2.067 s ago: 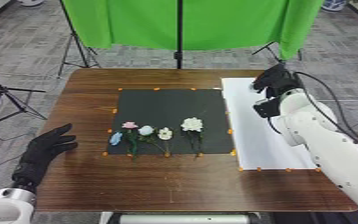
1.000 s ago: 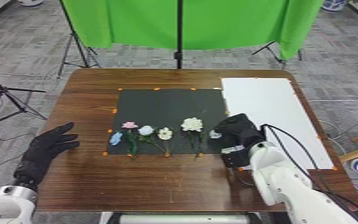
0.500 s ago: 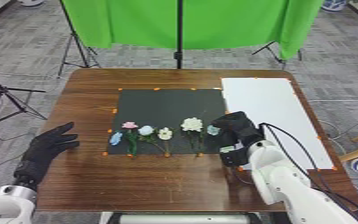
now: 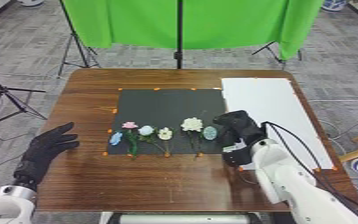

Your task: Arrange flowers

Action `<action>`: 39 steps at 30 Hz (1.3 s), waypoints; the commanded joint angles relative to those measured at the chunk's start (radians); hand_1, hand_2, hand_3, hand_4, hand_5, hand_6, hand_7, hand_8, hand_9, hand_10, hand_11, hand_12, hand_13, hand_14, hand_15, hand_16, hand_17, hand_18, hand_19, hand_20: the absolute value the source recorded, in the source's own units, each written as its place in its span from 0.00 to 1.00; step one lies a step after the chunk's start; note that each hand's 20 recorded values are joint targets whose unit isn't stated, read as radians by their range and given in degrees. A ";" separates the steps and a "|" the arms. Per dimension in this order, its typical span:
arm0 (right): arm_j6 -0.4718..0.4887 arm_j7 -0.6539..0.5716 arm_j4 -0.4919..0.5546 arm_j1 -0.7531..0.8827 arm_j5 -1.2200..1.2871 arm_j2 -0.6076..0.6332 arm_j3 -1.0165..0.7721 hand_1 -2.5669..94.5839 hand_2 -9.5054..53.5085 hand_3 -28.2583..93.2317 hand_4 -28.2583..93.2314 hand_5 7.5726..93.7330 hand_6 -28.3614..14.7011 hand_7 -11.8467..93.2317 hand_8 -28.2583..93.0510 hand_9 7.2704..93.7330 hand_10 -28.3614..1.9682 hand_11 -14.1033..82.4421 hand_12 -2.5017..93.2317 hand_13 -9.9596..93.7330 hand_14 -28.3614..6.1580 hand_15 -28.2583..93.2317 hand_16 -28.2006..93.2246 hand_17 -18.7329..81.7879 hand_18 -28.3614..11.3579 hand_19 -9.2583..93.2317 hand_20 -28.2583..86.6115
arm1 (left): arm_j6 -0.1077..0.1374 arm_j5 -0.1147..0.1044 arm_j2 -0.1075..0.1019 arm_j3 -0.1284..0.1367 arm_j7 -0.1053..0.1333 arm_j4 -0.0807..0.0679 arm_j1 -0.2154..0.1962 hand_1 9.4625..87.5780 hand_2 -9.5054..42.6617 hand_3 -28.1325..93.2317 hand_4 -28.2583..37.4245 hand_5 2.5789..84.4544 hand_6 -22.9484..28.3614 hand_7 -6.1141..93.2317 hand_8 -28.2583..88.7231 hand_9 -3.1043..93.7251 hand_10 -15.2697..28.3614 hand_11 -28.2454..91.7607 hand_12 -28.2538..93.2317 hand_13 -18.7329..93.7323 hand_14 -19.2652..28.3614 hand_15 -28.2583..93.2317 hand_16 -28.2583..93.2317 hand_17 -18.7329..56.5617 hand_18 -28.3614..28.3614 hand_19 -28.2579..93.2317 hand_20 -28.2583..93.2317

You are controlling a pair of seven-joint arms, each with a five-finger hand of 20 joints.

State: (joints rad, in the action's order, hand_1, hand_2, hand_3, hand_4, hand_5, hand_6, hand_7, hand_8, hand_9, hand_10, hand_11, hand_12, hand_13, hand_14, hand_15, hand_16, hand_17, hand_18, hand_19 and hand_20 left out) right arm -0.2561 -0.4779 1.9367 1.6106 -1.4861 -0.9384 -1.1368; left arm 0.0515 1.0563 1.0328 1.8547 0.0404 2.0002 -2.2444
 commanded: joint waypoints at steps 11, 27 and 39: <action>0.163 0.733 0.076 0.391 0.469 -0.066 -0.449 0.12 0.14 0.85 0.11 0.50 0.62 0.24 0.17 0.38 0.41 0.19 0.24 0.42 0.34 0.31 0.49 0.30 0.29 0.32 0.53 | 0.088 0.050 -0.005 -0.020 0.120 0.024 -0.020 0.19 0.44 0.75 0.00 0.50 0.54 0.15 0.19 0.50 0.69 0.42 0.35 0.51 0.82 0.47 0.23 0.33 0.79 0.40 0.40; 0.204 0.841 0.089 0.533 0.468 -0.292 -0.485 0.01 0.14 0.89 0.07 0.22 0.69 0.19 0.16 0.24 0.51 0.15 0.13 0.28 0.49 0.21 0.37 0.25 0.39 0.15 0.42 | 0.089 0.098 0.030 -0.006 0.181 0.075 -0.047 0.21 0.41 0.76 0.00 0.53 0.54 0.17 0.19 0.53 0.69 0.43 0.34 0.53 0.82 0.47 0.22 0.38 0.75 0.35 0.39; 0.249 0.858 0.089 0.540 0.491 -0.298 -0.536 0.03 0.10 0.90 0.08 0.38 0.63 0.20 0.16 0.32 0.47 0.17 0.13 0.31 0.52 0.24 0.36 0.30 0.43 0.12 0.43 | 0.060 0.103 0.045 0.005 0.196 0.084 -0.040 0.22 0.35 0.77 0.01 0.54 0.53 0.17 0.19 0.53 0.69 0.43 0.34 0.53 0.82 0.46 0.22 0.37 0.75 0.35 0.40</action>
State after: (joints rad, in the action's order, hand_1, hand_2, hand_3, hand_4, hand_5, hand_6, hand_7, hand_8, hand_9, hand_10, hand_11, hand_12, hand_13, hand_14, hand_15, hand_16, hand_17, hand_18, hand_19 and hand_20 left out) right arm -0.0261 0.3562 2.0163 2.1417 -1.0094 -1.2454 -1.6585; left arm 0.1361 1.1475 1.0614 1.8579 0.2329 2.0808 -2.2777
